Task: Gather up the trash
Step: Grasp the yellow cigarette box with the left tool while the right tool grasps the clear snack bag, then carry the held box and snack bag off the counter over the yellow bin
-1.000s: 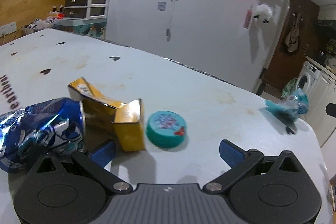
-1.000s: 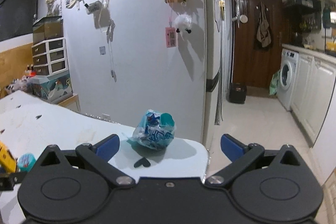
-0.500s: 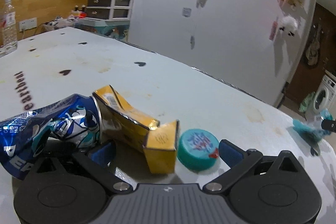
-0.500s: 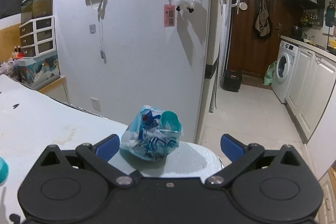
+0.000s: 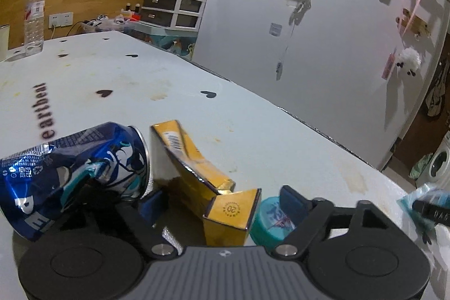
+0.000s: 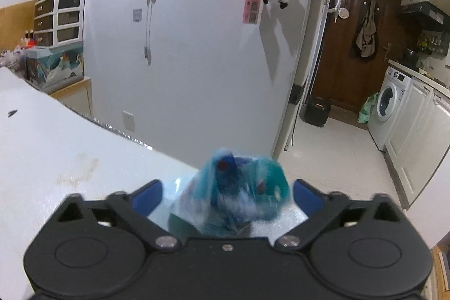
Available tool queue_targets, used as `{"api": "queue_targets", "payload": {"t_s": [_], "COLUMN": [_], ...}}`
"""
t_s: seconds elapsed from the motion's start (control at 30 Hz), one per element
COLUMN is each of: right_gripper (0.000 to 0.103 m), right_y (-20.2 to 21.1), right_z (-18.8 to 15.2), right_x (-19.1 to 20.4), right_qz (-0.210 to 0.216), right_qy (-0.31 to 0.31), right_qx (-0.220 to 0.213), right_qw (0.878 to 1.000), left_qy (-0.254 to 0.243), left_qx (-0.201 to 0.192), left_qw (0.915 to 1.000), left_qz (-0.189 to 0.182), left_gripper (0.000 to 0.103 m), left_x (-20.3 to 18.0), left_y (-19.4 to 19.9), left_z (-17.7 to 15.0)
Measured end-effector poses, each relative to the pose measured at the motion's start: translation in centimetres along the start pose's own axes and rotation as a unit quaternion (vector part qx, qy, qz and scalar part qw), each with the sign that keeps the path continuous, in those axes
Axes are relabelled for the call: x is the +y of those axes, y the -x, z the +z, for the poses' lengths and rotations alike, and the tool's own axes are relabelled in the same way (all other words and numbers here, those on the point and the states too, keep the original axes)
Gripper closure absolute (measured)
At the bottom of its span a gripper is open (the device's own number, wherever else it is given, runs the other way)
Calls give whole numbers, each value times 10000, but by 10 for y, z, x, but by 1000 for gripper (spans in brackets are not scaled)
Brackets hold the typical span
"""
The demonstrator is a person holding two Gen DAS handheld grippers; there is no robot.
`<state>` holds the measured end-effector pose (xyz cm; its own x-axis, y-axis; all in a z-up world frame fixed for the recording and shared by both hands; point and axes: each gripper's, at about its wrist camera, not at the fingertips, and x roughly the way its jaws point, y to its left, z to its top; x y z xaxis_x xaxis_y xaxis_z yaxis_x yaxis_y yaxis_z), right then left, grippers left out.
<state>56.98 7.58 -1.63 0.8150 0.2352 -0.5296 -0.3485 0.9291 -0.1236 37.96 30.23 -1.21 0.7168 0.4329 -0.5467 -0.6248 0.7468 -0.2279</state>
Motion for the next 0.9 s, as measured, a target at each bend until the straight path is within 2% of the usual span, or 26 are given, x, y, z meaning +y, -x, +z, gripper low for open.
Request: {"api": "queue_targets", "payload": {"t_s": [0.03, 0.07, 0.13, 0.17, 0.23, 0.27, 0.43, 0.73, 0.9], "right_gripper": [33, 33, 35, 36, 38, 39, 44, 47, 47], "right_y": [-1, 0, 3, 5, 10, 12, 23, 50, 74], "right_z": [-1, -1, -3, -4, -7, -8, -14, -26, -32], "right_x": [1, 3, 3, 3, 4, 6, 14, 18, 9], "right_qz": [2, -4, 47, 73, 85, 85, 129, 440, 502], "right_qy": [-14, -3, 16, 14, 30, 51, 122, 42, -250], "right_qx": [96, 113, 123, 126, 127, 124, 106, 95, -49], "right_qw": [10000, 9999, 9999, 9999, 9999, 9999, 9998, 9990, 9984], "left_qy": [18, 37, 71, 90, 113, 113, 55, -321, -585], "left_qx": [-12, -21, -37, -48, -20, -16, -3, -215, -281], "left_qw": [10000, 10000, 10000, 9999, 9999, 9998, 9992, 9985, 9967], "left_qz": [6, -5, -33, -59, -111, -146, -393, -399, -485], "left_gripper": [26, 28, 42, 45, 61, 63, 67, 67, 67], "left_x": [0, 1, 2, 2, 4, 4, 2, -7, -13], "left_y": [0, 1, 1, 2, 1, 2, 6, 21, 31], "left_z": [0, 0, 0, 0, -1, -1, -4, -9, -9]}}
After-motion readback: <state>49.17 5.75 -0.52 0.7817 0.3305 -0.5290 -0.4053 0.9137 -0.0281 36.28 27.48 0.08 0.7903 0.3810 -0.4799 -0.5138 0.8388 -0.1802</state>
